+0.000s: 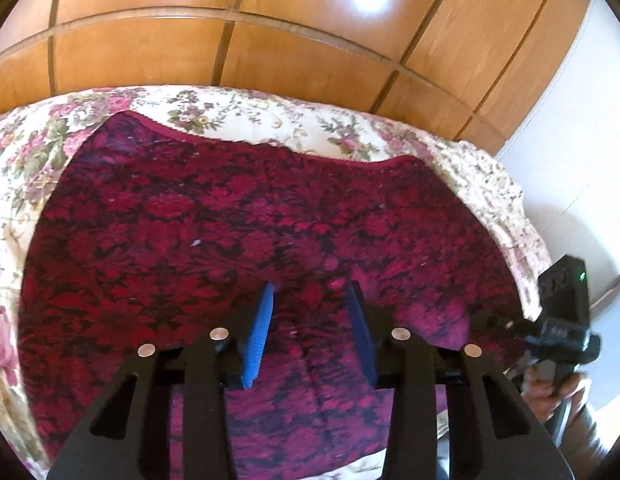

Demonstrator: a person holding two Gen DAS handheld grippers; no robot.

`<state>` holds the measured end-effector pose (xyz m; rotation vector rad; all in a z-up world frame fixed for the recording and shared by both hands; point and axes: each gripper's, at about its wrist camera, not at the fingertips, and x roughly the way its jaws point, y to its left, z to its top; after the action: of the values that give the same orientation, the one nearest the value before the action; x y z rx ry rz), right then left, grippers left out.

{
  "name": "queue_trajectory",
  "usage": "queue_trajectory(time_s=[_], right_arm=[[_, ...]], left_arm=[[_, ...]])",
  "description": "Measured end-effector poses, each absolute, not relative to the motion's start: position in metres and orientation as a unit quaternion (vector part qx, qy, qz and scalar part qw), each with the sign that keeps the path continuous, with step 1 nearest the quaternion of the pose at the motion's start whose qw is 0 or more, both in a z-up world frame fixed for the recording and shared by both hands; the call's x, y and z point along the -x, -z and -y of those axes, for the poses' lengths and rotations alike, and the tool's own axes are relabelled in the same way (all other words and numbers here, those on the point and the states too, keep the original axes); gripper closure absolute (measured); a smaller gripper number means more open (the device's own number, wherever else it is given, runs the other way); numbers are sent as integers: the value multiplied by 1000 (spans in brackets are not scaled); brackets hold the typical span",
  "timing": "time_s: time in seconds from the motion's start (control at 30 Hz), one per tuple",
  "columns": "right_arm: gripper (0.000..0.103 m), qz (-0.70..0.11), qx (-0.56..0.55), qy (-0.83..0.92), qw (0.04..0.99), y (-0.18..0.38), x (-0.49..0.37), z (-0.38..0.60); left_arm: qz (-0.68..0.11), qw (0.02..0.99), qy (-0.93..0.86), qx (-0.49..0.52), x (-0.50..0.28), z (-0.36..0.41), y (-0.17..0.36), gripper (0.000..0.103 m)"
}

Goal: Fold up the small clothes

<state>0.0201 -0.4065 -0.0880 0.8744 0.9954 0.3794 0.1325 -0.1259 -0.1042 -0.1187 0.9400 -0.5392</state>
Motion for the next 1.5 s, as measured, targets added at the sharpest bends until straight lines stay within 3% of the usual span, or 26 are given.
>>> queue_trajectory(time_s=[0.13,0.2,0.37,0.43,0.5,0.73,0.9,1.5], right_arm=[[49,-452,-384,-172,787,73,-22,400],[57,-443,-369,-174,798,58,-21,393],[65,-428,-328,-187,821,26,-18,375],[66,-425,-314,-190,827,17,-20,367],[68,-421,-308,-195,830,10,-20,361],[69,-414,-258,-201,850,-11,-23,333],[69,-416,-254,-193,852,-9,-21,333],[70,-379,-162,-297,861,-58,-39,210]], left_arm=[[-466,844,256,68,-139,124,121,67],[-467,843,256,75,-141,124,120,67],[-470,830,278,114,-146,108,120,67],[-476,822,281,137,-150,99,122,75],[-478,820,281,139,-151,96,125,77],[-467,828,274,144,-146,90,106,77],[-444,855,233,137,-137,45,89,77],[-467,820,244,223,-159,-4,122,77]])
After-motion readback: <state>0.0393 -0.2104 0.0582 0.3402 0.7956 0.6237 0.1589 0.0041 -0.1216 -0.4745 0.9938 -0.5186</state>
